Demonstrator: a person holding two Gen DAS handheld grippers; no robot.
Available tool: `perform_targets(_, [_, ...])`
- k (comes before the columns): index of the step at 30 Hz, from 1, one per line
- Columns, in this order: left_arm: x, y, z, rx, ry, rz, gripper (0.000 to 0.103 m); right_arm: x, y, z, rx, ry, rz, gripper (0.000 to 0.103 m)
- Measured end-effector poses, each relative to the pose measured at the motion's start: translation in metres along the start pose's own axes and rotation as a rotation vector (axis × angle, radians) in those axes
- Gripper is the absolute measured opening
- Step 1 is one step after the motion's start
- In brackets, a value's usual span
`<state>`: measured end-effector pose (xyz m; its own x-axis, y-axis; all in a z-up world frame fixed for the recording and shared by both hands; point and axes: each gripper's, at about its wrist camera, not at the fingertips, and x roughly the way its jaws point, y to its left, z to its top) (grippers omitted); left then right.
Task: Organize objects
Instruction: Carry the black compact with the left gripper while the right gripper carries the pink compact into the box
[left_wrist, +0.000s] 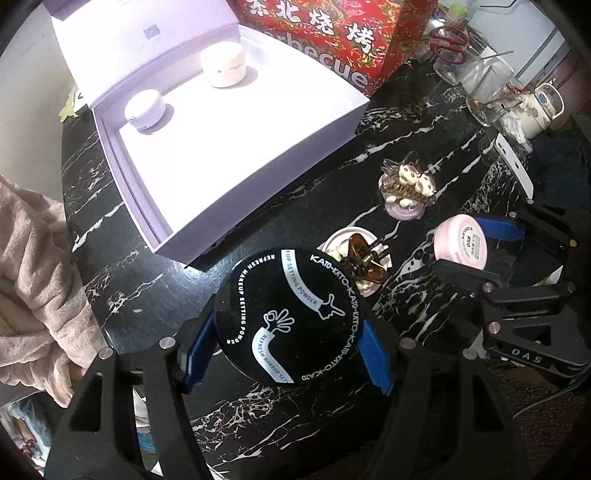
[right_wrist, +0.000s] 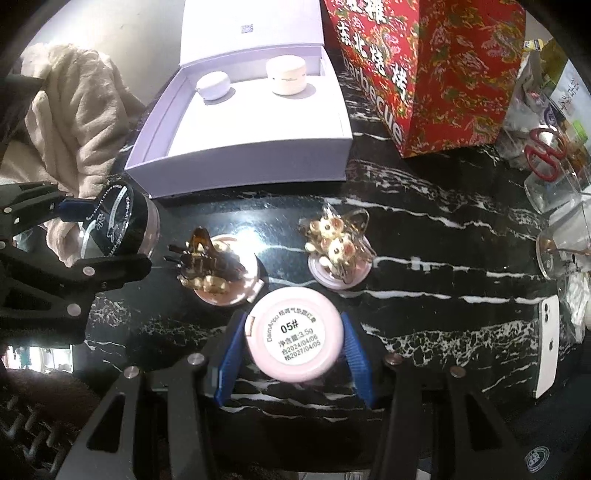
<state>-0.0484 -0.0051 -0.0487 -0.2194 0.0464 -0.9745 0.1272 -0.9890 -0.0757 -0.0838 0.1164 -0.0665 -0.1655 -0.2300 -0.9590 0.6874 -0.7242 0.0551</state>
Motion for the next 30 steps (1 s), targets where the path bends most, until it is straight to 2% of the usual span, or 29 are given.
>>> perform_targets(16, [-0.012, 0.020, 0.013, -0.045, -0.029, 0.007, 0.067, -0.004, 0.008, 0.033, -0.075, -0.007, 0.026, 0.052])
perform_targets(30, [-0.012, 0.046, 0.026, -0.088, -0.033, 0.002, 0.067, 0.009, 0.018, 0.072, -0.131, 0.011, 0.046, 0.052])
